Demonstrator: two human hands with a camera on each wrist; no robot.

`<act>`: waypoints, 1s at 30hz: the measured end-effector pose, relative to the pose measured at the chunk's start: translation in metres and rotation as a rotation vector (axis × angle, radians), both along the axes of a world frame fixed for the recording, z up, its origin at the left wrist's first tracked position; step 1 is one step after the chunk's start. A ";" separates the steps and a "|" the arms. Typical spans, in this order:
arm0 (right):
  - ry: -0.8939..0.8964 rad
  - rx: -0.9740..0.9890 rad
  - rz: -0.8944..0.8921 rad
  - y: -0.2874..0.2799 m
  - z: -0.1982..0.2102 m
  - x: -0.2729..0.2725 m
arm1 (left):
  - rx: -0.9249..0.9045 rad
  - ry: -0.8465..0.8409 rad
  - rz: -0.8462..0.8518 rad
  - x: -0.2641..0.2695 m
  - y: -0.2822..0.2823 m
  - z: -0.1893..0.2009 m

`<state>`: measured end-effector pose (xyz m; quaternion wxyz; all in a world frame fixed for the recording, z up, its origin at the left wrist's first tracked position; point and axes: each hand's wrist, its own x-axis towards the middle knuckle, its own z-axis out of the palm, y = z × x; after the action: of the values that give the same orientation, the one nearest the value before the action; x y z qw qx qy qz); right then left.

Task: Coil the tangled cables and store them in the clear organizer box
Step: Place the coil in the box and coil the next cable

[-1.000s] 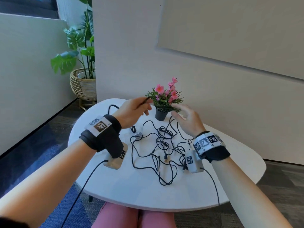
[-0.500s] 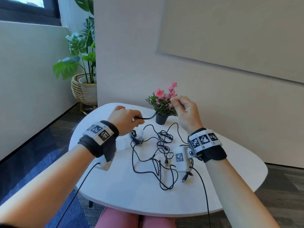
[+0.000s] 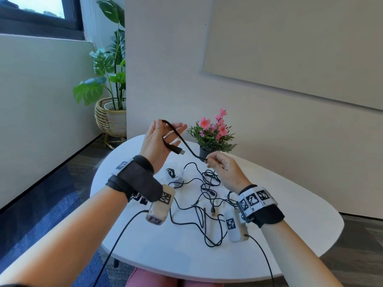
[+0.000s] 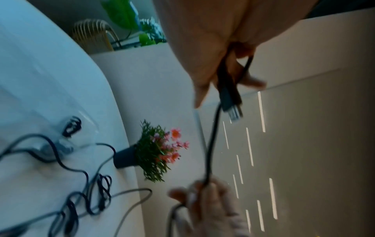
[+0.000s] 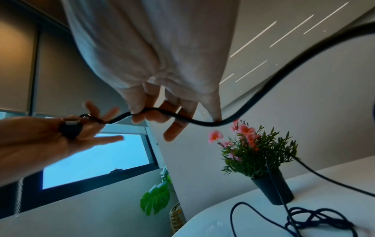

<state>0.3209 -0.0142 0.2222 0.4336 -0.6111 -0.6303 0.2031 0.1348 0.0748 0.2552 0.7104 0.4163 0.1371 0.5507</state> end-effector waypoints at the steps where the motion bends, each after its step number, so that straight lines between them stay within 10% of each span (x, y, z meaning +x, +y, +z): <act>1: 0.001 -0.028 0.026 0.000 -0.002 -0.004 | -0.032 -0.019 0.017 0.003 0.000 0.002; 5: -0.001 -0.032 0.126 -0.002 -0.002 -0.024 | -0.138 -0.007 0.151 0.009 -0.001 0.009; 16: 0.039 0.081 0.220 -0.002 0.037 -0.037 | 0.593 1.059 0.082 0.000 -0.017 0.010; 25: 0.067 0.171 0.041 0.002 0.043 -0.016 | 0.860 1.215 -0.138 -0.008 -0.018 0.003; 30: 0.117 0.119 -0.049 0.007 0.031 -0.008 | 0.438 0.809 -0.145 -0.005 -0.009 -0.015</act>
<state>0.3128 -0.0073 0.2529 0.5099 -0.5868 -0.5997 0.1900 0.1298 0.0654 0.2405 0.5318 0.7464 0.2540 0.3091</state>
